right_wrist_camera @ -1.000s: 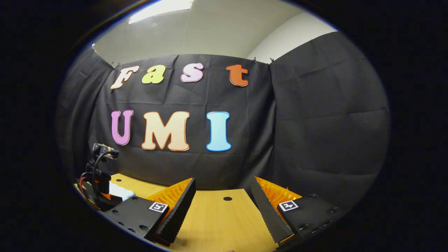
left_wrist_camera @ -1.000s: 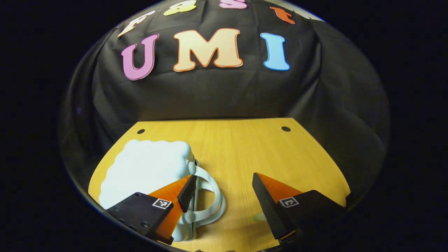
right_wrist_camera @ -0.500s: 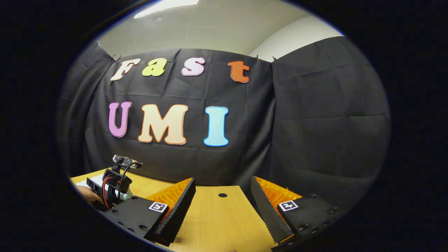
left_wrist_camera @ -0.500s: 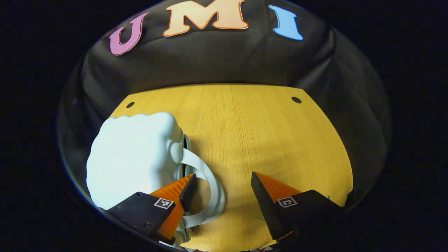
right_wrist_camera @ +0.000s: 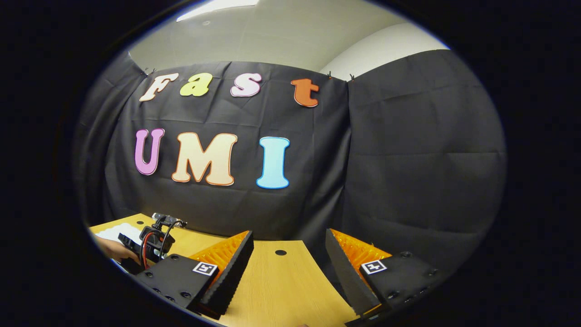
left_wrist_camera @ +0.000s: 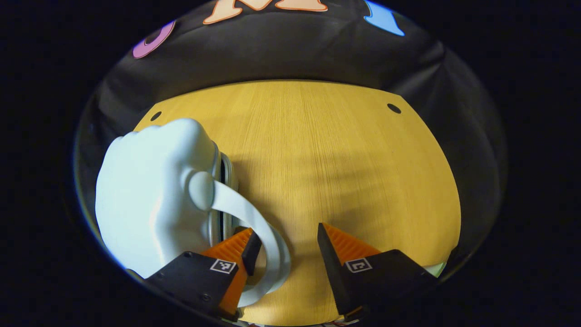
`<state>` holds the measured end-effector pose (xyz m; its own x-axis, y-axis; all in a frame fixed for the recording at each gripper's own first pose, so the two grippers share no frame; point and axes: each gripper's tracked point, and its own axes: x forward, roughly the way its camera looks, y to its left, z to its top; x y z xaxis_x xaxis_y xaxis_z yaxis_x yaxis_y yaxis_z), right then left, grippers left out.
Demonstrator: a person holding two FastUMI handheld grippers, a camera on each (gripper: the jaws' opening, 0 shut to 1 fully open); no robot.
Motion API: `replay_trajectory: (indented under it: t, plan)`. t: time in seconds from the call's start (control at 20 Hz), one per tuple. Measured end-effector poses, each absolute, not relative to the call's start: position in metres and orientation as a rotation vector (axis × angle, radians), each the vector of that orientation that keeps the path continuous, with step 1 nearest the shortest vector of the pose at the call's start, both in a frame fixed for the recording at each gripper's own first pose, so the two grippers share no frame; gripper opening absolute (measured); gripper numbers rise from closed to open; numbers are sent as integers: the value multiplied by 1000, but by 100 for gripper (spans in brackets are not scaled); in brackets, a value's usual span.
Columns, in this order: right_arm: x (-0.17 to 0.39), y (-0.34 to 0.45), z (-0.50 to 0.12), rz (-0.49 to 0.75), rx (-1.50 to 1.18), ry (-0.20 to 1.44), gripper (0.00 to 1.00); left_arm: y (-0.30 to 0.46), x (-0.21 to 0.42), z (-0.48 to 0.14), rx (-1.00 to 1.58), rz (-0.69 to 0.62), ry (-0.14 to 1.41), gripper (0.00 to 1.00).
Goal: First open the suitcase, pack the skin care products into it, and then close the suitcase.
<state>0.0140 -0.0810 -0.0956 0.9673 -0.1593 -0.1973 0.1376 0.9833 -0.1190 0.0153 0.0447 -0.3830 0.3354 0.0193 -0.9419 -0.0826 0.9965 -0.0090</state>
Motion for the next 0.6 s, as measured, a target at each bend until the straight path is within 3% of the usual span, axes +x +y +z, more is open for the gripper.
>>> replay_trajectory:
  t: [0.05, 0.15, 0.25, 0.6]
  plan:
    - [13, -82, -95, -153, -109, 205, 99, 48, 14, -386, -56, 81, 1236, 69]
    - [11, -84, -96, -154, -110, 208, 98, 59, 12, -387, -53, 116, 1241, 49]
    - [8, -86, -98, -156, -113, 211, 98, 61, 11, -388, -96, 129, 1236, 13]
    - [5, -81, -97, -100, -98, 185, 99, 56, 14, -373, -95, 98, 1270, 4]
